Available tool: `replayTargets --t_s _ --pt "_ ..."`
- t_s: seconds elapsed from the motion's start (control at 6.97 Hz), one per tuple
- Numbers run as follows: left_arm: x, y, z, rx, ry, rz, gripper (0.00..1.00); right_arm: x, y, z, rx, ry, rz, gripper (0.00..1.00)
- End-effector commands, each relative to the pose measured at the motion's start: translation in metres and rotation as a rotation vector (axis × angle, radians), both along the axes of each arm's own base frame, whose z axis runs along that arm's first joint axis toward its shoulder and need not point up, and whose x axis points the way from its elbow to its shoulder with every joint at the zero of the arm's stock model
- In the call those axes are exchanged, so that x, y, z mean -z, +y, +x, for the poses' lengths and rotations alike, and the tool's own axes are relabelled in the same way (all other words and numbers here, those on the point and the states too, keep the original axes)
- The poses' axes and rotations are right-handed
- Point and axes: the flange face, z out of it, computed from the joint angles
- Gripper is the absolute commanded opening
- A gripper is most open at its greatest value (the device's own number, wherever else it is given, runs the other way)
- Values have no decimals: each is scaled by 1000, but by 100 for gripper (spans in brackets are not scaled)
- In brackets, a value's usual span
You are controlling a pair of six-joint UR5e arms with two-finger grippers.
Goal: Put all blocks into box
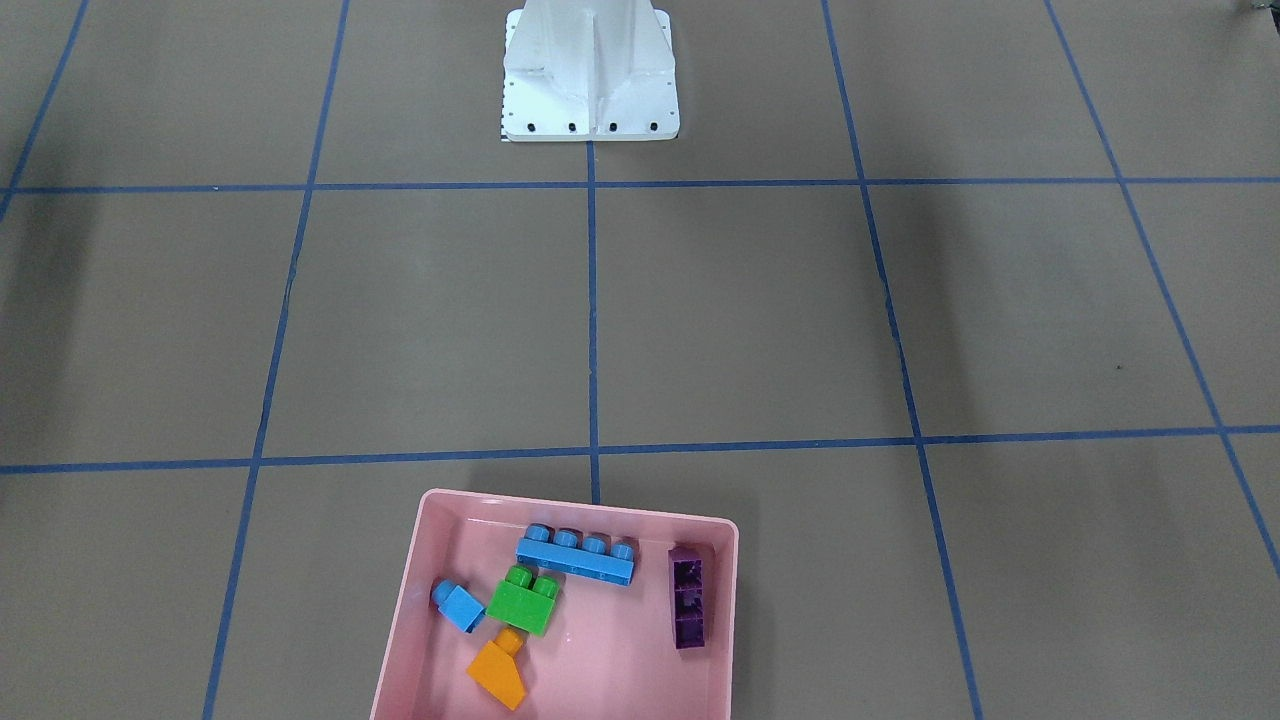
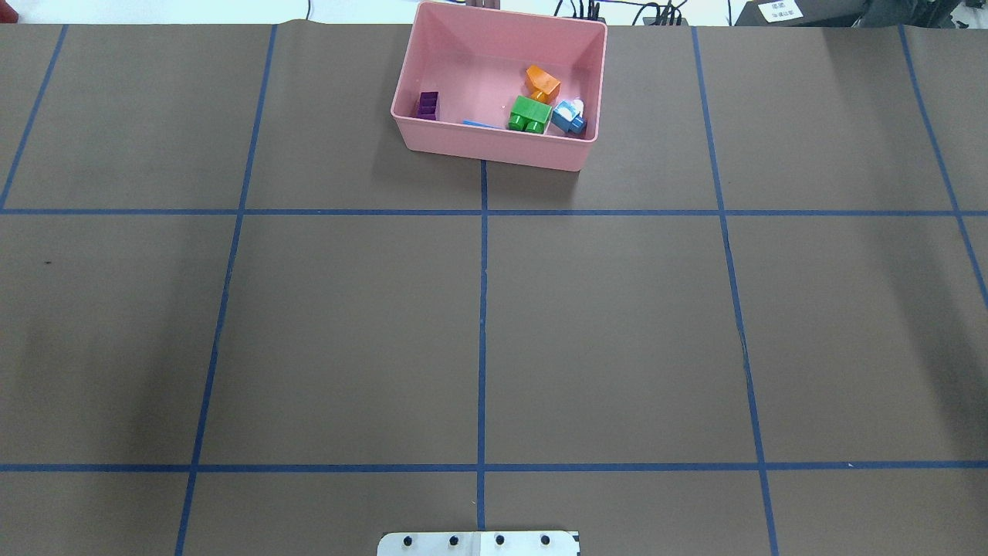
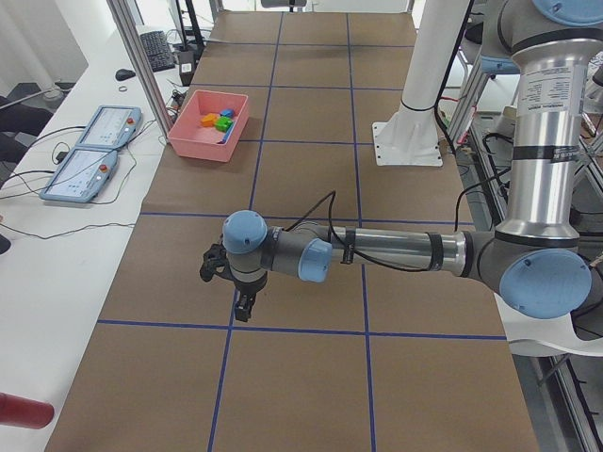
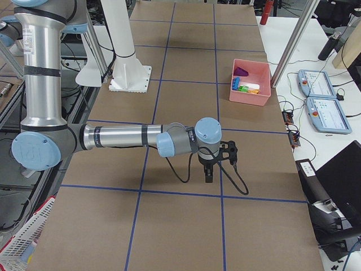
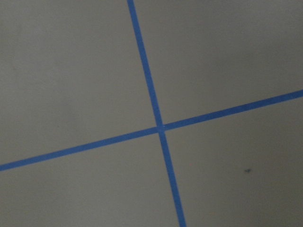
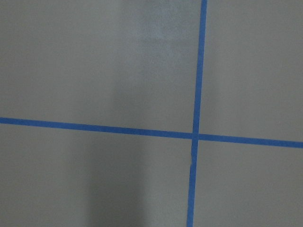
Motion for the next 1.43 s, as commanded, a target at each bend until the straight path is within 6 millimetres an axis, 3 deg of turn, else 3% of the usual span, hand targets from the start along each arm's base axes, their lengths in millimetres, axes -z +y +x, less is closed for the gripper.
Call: replayTargets --t_s 0.0,0.14,0.29,0.72,1.0,1.29 --pt "1 9 -48 96 29 -9 100 -7 9 9 -16 -22 -17 100" --pt "4 8 -50 99 27 -1 100 -13 14 10 -17 -20 -26 100" --pt "4 8 -50 100 25 -1 100 -26 30 12 -12 -14 -42 100" --pt "15 9 -52 107 -9 23 100 -25 33 21 -27 20 -42 100" --pt "16 9 -52 109 -12 25 100 -10 33 21 -26 23 -81 100" --pt "17 6 -54 114 -37 29 100 -8 34 18 -9 25 -89 100"
